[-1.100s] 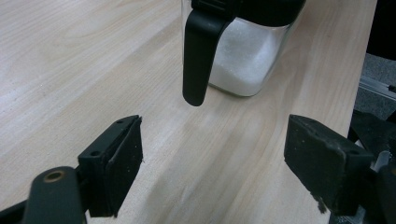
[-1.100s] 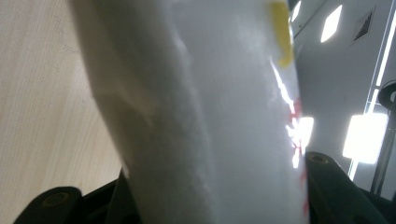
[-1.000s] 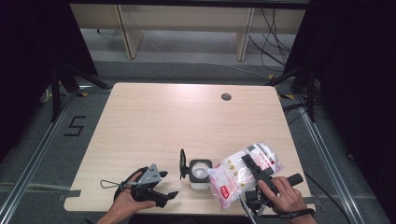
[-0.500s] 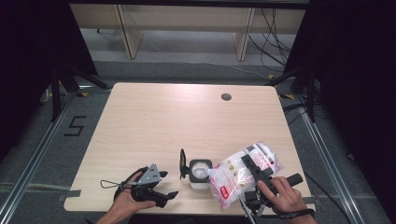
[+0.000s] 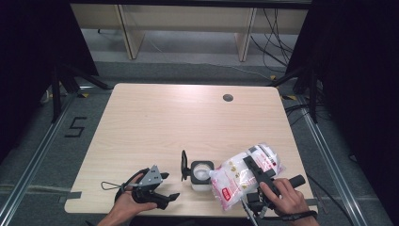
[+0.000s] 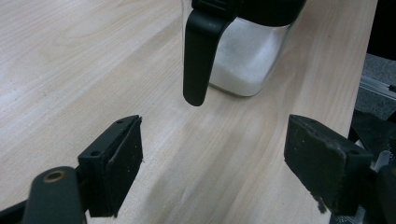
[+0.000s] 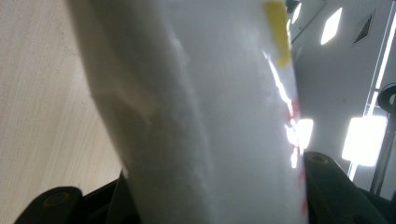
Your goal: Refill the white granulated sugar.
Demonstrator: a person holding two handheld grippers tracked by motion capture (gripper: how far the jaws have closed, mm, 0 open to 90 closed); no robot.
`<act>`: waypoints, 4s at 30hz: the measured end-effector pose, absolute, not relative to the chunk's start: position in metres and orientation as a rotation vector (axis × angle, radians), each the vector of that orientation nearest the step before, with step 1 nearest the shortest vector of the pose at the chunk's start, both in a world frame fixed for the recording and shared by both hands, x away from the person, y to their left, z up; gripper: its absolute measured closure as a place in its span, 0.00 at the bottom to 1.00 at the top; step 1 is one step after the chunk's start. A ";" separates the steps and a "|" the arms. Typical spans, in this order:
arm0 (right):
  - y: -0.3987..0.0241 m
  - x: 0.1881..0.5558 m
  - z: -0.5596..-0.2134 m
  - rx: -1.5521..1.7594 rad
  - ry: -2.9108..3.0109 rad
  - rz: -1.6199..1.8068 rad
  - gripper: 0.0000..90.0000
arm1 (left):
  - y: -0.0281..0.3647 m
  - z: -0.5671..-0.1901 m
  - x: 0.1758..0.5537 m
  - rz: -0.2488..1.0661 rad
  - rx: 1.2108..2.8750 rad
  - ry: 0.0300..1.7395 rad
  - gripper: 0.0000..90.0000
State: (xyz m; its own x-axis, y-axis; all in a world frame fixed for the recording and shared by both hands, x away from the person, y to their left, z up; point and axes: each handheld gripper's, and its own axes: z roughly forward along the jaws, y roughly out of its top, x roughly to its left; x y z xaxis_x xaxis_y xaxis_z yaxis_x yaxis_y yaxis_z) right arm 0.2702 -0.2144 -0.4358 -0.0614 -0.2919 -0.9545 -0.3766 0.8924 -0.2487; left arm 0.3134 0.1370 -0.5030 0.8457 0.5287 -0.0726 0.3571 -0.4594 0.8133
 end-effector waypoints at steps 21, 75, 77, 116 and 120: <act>-0.214 0.270 -0.437 -0.524 1.657 0.072 0.65 | 0.137 -0.503 0.313 0.236 2.099 0.643 0.21; -0.212 0.268 -0.437 -0.526 1.655 0.036 0.66 | 0.136 -0.503 0.313 0.231 2.105 0.656 0.21; -0.213 0.267 -0.438 -0.496 1.664 0.044 0.66 | 0.136 -0.503 0.313 0.227 2.099 0.658 0.21; -0.212 0.268 -0.436 -0.508 1.675 0.068 0.67 | 0.136 -0.503 0.312 0.226 2.087 0.664 0.21; -0.212 0.270 -0.435 -0.529 1.661 0.079 0.67 | 0.136 -0.503 0.312 0.228 2.090 0.658 0.21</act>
State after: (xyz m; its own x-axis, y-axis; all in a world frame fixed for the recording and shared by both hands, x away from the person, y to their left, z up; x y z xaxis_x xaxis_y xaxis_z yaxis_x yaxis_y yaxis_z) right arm 0.2697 -0.2123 -0.4349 -0.0656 -0.2945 -0.9534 -0.3832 0.8896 -0.2484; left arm 0.3121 0.1362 -0.5032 0.8409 0.5345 -0.0851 0.3675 -0.4485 0.8147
